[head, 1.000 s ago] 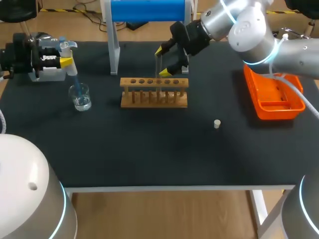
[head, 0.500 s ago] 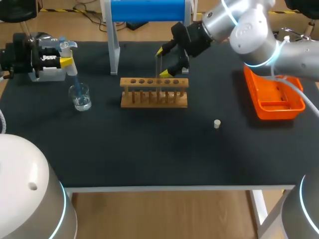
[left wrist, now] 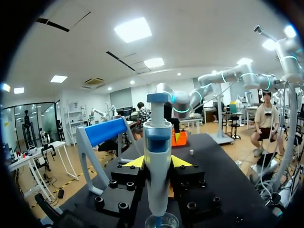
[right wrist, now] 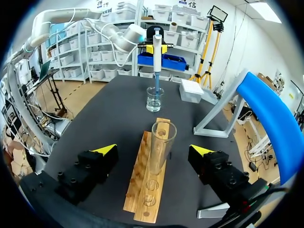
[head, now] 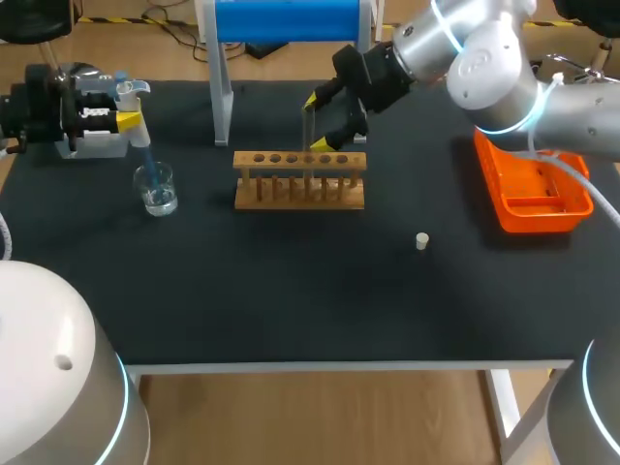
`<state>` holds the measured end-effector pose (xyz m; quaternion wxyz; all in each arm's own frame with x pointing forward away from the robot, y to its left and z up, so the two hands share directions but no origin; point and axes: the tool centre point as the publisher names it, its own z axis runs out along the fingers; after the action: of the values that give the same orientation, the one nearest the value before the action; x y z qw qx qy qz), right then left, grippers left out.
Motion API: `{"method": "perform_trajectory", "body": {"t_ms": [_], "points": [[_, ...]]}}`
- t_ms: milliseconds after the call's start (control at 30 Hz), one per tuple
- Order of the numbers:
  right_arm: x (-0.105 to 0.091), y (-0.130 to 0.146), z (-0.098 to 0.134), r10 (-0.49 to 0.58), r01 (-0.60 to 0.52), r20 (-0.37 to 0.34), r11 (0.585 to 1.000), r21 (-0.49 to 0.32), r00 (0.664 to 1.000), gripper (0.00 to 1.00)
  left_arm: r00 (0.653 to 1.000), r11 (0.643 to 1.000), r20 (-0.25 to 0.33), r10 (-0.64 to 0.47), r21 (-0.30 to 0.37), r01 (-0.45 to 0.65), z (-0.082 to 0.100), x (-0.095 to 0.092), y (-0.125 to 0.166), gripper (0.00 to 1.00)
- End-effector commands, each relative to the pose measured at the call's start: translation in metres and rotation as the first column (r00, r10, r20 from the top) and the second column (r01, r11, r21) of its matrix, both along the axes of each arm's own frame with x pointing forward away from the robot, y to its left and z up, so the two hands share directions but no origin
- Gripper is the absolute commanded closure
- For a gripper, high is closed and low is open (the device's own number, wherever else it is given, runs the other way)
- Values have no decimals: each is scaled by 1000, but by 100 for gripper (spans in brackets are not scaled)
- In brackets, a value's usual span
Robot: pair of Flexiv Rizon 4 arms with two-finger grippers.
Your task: Invert the test tube, pick up the pipette, mount the tip to pipette, aspirate from beaker and dispense into the tube, eject the tip, return the pipette, and cap with the stopper.
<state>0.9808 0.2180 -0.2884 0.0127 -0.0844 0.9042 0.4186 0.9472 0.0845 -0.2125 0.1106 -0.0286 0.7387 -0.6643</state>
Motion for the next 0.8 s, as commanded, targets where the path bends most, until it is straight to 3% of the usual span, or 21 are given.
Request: {"method": "perform_trajectory", "body": {"t_ms": [33, 467, 800], "points": [[-1, -1, 0, 0, 0, 0, 1000, 0, 1000, 0, 1000, 1000, -1, -3, 1, 3, 1, 0, 1, 100], [-1, -1, 0, 0, 0, 0, 1000, 0, 1000, 0, 1000, 999, -4, 15, 32, -15, 18, -3, -2, 100], [-1, -1, 0, 0, 0, 0, 1000, 0, 1000, 0, 1000, 998, 10, 29, 55, -30, 43, -1, -5, 100]]}}
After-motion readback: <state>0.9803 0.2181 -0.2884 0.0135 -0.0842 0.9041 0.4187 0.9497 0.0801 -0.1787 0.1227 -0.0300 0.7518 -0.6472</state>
